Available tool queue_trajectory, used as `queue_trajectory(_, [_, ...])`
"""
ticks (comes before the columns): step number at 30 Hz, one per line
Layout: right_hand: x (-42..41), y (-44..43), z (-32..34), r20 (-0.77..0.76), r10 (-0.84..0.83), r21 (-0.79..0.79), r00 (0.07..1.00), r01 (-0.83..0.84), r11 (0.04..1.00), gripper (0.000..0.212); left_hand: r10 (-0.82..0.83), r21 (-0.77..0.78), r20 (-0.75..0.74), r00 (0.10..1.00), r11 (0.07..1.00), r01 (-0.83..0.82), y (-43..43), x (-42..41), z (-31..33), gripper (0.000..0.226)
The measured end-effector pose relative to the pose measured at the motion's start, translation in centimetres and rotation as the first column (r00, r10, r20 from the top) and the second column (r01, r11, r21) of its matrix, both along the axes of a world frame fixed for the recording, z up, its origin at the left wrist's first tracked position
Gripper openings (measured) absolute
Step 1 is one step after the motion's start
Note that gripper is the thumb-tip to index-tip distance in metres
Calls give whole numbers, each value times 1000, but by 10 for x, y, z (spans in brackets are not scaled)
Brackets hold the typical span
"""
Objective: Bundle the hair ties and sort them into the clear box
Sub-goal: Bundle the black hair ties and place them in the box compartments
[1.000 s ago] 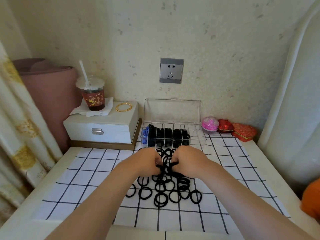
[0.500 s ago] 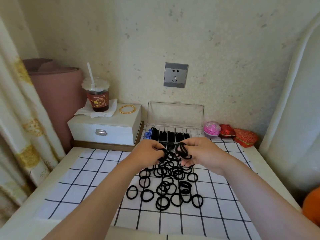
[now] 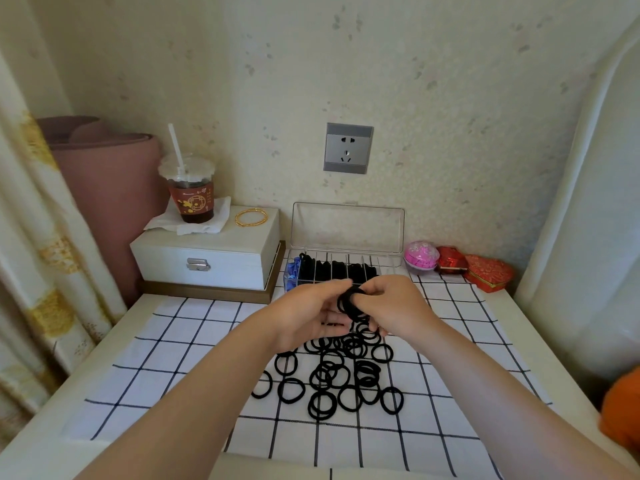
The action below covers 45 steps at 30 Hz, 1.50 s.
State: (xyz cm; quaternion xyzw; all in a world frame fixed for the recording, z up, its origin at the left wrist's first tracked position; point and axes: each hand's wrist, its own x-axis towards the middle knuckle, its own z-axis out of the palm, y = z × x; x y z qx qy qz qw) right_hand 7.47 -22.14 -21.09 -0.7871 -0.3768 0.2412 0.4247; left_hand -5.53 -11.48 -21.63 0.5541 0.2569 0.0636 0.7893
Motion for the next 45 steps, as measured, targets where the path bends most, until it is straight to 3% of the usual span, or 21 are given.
queue_trajectory(2, [-1,1,-1,104,-5,-3,995,6,1000,11,-38,73,0,999,997,38,0,1,-3,32])
queue_trajectory(4, [0,0,0,82,24,-32,996,-21,999,12,-47,112,-9,999,993,48,2,0,-5,28])
queue_trajectory(8, [10,-5,7,-334,121,-94,935,-161,982,12,-31,138,-24,999,990,34,6,0,-8,25])
queue_trajectory(13, [21,-13,13,-535,229,2,813,-270,963,19,-47,151,-5,999,987,47,4,0,-6,26])
queue_trajectory(20, [14,-8,6,-527,111,52,843,-99,994,31,-74,80,34,997,994,72,6,-1,-6,27])
queue_trajectory(26, [20,-10,6,-606,193,40,772,-214,976,37,-40,136,65,997,990,30,7,1,-3,32])
queue_trajectory(30, [25,-9,6,-575,118,25,810,-127,992,31,146,336,54,988,929,-156,6,8,-1,27])
queue_trajectory(35, [37,-2,14,-441,17,19,897,-9,1000,25,144,525,59,988,837,-154,7,22,-2,16])
queue_trajectory(40, [75,18,18,-167,-212,95,963,230,969,15,186,790,47,981,595,-151,22,42,-3,21])
queue_trajectory(42, [87,25,10,-65,-261,94,963,267,959,17,179,850,37,983,512,-126,28,51,-6,24])
queue_trajectory(45, [94,34,-2,132,-274,63,953,268,961,15,165,946,9,986,319,-62,37,66,-13,32])
